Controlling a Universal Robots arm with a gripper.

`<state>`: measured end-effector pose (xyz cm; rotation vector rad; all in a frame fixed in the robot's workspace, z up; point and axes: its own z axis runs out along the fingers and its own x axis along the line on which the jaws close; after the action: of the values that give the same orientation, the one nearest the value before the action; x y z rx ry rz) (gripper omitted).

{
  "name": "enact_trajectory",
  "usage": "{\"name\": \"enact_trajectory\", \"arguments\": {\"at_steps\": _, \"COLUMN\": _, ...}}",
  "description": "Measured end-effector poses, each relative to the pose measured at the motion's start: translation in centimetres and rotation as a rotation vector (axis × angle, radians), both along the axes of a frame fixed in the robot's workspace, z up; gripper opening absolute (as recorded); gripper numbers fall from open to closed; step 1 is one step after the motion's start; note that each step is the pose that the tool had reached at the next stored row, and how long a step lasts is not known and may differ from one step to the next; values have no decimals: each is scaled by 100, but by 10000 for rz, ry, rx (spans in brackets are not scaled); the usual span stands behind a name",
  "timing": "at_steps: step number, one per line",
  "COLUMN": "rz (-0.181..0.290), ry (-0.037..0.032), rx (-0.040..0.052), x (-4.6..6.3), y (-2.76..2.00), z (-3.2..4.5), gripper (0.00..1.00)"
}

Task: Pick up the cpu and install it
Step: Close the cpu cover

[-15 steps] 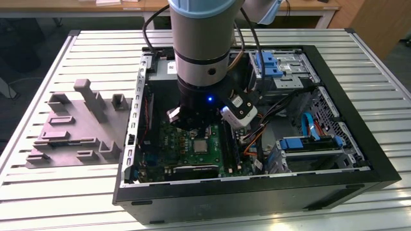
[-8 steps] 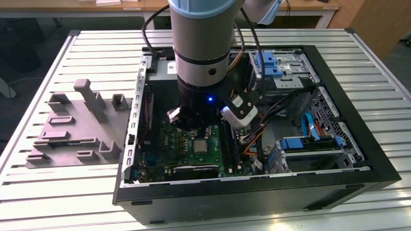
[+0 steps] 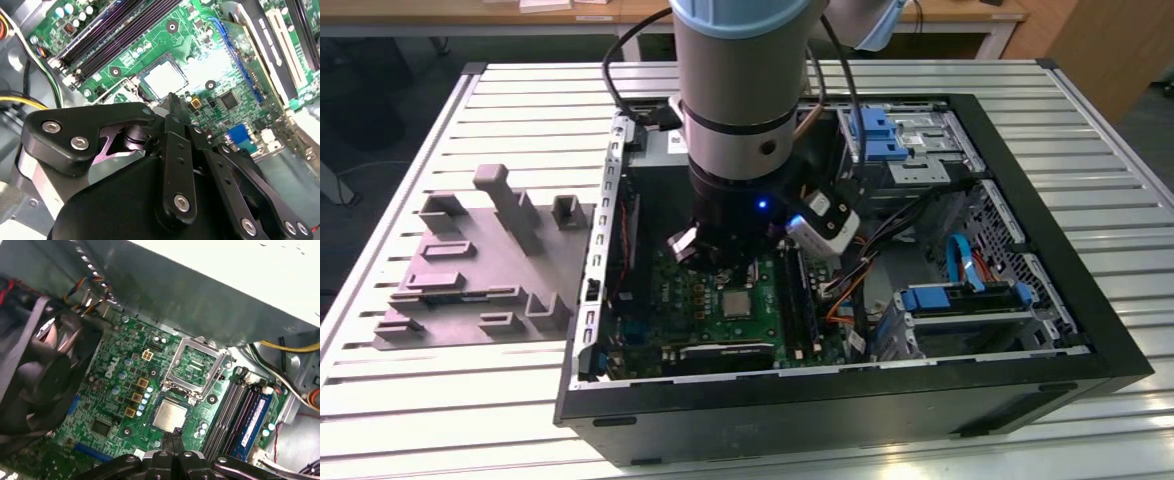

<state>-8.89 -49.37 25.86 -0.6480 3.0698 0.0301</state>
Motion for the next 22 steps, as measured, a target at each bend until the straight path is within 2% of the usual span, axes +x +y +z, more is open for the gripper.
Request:
{"name": "enact_trajectory", "arguments": {"at_steps": 4, "rz": 287, "ry": 14, "rx": 16, "x": 0, "y": 0, "z": -1, "gripper": 11}}
{"name": "enact_trajectory", "arguments": {"at_steps": 5, "rz": 342, "ry": 40, "rx": 69, "x": 0, "y": 0, "z": -1, "gripper": 11}}
{"name": "enact_trajectory", "arguments": {"at_steps": 6, "rz": 366, "ry": 79, "rx": 196, "x": 0, "y": 0, "z": -2, "gripper": 11}}
{"name": "enact_trajectory", "arguments": {"at_steps": 10, "rz": 432, "ry": 205, "rx": 914, "x": 1, "y": 0, "z": 0, "gripper": 11}}
{"name": "enact_trajectory", "arguments": {"at_steps": 11, "rz": 453, "ry": 225, "rx": 1034, "x": 1, "y": 0, "z": -1, "gripper": 11}}
{"name": "enact_trajectory", "arguments": {"at_steps": 12, "rz": 521, "ry": 237, "rx": 1054, "x": 1, "y": 1, "z": -2, "gripper": 11}}
{"name": "enact_trajectory", "arguments": {"at_steps": 14, "rz": 1067, "ry": 268, "rx": 1049, "x": 1, "y": 0, "z": -7, "gripper": 11}}
{"name": "enact_trajectory", "arguments": {"at_steps": 22, "rz": 2496, "ry": 344, "rx": 1027, "x": 1, "y": 0, "z": -17, "gripper": 11}}
